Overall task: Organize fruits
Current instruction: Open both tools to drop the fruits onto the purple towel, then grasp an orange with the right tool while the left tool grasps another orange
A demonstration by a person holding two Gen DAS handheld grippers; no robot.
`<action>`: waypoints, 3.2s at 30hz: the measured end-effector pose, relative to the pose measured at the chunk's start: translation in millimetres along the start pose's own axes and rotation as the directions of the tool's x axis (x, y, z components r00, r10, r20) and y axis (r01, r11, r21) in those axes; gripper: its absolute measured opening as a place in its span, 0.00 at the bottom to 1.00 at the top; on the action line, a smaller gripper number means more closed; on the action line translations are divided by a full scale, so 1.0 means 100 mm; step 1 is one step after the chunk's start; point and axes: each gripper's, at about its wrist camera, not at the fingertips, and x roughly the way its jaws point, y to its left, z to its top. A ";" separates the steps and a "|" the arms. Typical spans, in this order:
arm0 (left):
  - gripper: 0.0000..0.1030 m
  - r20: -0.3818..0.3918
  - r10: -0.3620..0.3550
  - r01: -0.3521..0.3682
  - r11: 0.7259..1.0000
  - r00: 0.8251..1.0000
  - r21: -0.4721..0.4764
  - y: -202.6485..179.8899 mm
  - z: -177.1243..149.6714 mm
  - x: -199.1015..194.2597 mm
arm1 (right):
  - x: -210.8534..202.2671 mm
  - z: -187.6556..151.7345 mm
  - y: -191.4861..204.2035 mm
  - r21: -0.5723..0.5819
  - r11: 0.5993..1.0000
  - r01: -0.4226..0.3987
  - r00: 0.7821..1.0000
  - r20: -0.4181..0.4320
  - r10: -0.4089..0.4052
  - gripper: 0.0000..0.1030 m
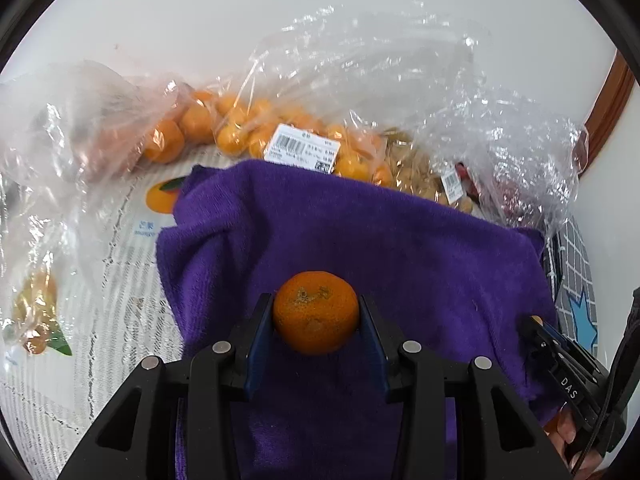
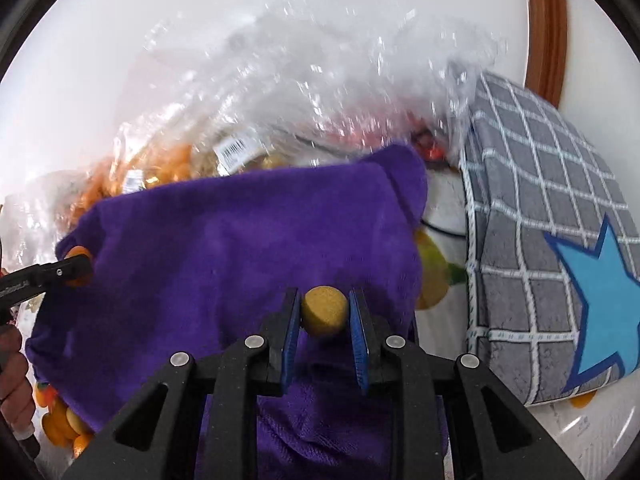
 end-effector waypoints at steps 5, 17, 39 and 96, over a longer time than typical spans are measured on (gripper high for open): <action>0.39 -0.009 0.038 -0.038 0.999 0.999 0.024 -0.05 -0.01 0.07 | 0.06 0.00 0.08 -0.042 0.998 0.039 0.999 -0.015 -0.039 0.23; 0.56 0.003 0.095 -0.095 0.993 0.995 0.072 -0.16 -0.01 0.01 | -0.06 0.00 0.06 -0.037 0.999 -0.037 0.999 -0.013 0.037 0.56; 0.56 0.189 0.041 -0.052 0.997 0.981 0.052 0.21 -0.70 -1.46 | -1.11 -0.71 -0.49 -0.036 0.999 -0.013 0.998 0.062 0.015 0.58; 0.33 0.336 -0.002 0.006 1.000 0.942 -0.011 0.35 -1.44 -1.32 | -1.18 -1.10 -0.32 -0.031 0.996 -0.087 0.992 0.085 0.089 0.32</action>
